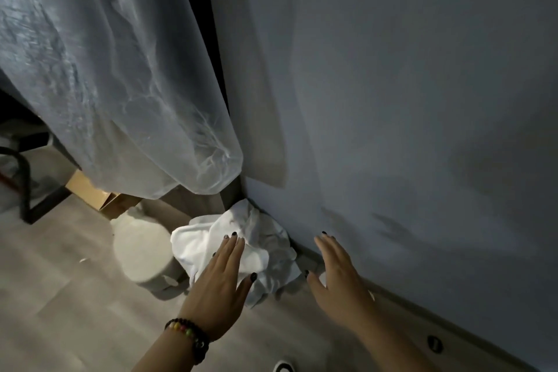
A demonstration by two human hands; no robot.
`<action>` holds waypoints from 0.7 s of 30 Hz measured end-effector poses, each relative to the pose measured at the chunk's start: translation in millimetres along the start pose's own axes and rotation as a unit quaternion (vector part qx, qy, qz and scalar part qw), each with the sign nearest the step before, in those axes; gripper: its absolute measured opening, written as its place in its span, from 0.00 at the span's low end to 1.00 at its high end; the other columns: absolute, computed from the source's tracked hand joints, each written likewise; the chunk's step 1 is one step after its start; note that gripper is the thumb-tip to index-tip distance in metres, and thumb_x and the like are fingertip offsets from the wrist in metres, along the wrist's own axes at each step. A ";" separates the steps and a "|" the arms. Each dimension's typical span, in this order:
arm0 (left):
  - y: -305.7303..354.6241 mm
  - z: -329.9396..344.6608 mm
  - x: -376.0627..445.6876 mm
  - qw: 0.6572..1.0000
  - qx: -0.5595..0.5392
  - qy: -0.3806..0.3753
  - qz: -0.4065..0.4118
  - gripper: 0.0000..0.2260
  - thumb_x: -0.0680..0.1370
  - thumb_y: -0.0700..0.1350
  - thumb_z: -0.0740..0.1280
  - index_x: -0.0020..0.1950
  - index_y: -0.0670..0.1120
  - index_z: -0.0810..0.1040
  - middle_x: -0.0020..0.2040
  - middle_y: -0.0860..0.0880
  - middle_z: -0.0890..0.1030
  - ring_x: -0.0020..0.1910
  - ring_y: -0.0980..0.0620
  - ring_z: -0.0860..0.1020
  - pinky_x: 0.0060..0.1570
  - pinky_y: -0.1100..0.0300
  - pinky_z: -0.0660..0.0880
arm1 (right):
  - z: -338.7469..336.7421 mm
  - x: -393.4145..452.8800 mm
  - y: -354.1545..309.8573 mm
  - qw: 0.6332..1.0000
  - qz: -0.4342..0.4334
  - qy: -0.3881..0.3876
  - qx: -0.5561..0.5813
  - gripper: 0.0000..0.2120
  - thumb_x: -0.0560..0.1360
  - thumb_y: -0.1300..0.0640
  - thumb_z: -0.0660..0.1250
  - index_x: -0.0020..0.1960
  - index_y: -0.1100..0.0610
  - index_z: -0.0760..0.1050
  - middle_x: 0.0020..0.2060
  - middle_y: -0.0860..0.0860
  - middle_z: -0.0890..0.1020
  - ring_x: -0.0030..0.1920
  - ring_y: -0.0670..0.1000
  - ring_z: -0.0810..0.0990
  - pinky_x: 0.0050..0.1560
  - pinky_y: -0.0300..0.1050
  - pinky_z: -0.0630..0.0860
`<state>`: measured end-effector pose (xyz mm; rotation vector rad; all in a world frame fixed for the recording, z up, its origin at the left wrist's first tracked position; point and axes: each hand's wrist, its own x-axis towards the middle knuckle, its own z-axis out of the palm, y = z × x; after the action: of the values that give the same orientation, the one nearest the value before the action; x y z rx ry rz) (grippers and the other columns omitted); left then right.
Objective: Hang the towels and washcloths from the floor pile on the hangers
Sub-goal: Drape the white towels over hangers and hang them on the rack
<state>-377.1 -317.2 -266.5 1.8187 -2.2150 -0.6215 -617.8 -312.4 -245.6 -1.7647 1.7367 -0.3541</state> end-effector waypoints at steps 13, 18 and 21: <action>-80.9 92.1 134.4 0.980 -0.111 -0.101 -0.130 0.29 0.81 0.54 0.58 0.79 0.49 0.51 0.79 0.52 0.51 0.78 0.55 0.51 0.74 0.60 0.52 | 77.6 143.5 37.5 0.993 0.072 -0.085 0.047 0.30 0.81 0.54 0.58 0.78 0.52 0.48 0.78 0.47 0.48 0.77 0.46 0.46 0.73 0.40 0.52; -126.1 165.3 195.3 0.947 -0.177 -0.138 -0.228 0.29 0.81 0.50 0.62 0.78 0.43 0.55 0.77 0.45 0.59 0.75 0.48 0.60 0.71 0.59 0.58 | 125.8 192.5 66.2 0.987 0.117 -0.072 0.086 0.30 0.80 0.53 0.59 0.78 0.51 0.49 0.77 0.45 0.48 0.77 0.47 0.48 0.72 0.40 0.55; -152.0 212.0 230.3 0.868 -0.298 -0.138 -0.372 0.26 0.80 0.47 0.65 0.74 0.42 0.61 0.69 0.43 0.71 0.65 0.49 0.74 0.61 0.59 0.70 | 159.9 216.8 85.1 0.982 0.138 -0.066 0.115 0.30 0.80 0.53 0.60 0.78 0.50 0.50 0.77 0.45 0.50 0.77 0.47 0.51 0.71 0.42 0.58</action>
<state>-381.3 -523.7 -546.6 2.2416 -1.1116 -1.5757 -570.0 -477.3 -470.0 -1.3345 1.7406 -0.2967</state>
